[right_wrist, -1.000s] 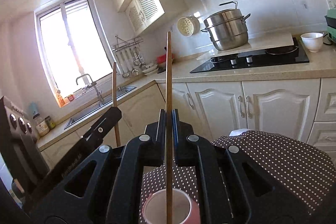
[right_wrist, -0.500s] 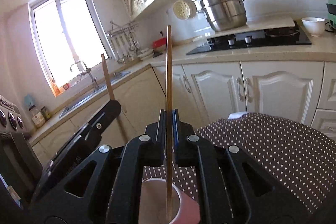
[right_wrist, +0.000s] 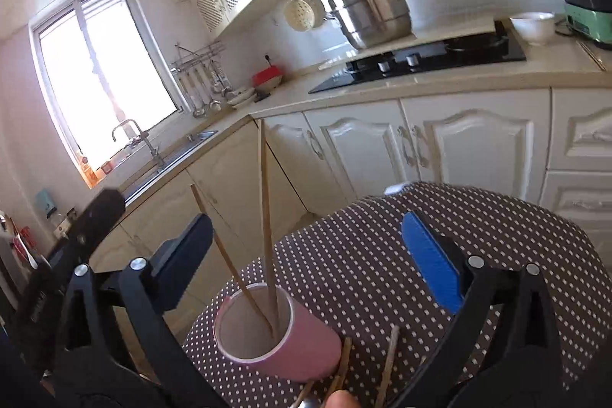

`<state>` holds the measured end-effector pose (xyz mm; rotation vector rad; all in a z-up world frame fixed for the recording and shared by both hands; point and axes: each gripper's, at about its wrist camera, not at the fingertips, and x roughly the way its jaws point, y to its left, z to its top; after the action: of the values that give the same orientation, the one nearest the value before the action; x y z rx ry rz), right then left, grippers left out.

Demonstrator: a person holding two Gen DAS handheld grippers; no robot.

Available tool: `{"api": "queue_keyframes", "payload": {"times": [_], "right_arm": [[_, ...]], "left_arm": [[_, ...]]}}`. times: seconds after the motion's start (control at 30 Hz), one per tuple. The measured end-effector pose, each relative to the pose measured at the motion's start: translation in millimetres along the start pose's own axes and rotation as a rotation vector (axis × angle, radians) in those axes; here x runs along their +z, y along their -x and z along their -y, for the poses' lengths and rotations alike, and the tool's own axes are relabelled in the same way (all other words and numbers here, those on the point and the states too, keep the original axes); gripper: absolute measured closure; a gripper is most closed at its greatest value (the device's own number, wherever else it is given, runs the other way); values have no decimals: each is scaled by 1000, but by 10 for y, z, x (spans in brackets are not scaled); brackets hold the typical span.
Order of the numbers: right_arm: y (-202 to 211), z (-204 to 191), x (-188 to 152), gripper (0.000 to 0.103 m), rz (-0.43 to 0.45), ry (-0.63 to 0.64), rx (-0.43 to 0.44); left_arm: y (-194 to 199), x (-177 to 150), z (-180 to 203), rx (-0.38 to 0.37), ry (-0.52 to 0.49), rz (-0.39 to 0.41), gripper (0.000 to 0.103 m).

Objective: Organize utensils
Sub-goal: 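Carry both chopsticks over the pink cup and open both tools to drop them in, then move both open tools back down to the utensil pile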

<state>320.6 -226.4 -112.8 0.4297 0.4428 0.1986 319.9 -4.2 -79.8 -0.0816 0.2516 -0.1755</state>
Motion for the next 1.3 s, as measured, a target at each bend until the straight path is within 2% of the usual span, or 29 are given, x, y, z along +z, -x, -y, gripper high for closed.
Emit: {"api": "queue_keyframes", "payload": {"times": [0.03,0.3,0.8,0.93,1.1,1.3], "right_arm": [[27,6,9,6,2,-1,-2],[408,-49,-17,6,10,42,-54],[1118,67,-353,6,-59,57,-104],[1212,113,-449,6,-98,62,-114],[1307,207,-592,6,-160,45,-143],[1140,326,-976,6,-329,84,-222]], "left_arm": [[45,0,16,25,-16,-11,4],[416,-46,6,69,-21,-83,4],[1078,-332,102,94,-59,-153,4],[1146,-449,145,90,-82,-181,4],[1134,-636,151,74,-107,-257,4],[924,-977,100,63,-152,-381,4]]}}
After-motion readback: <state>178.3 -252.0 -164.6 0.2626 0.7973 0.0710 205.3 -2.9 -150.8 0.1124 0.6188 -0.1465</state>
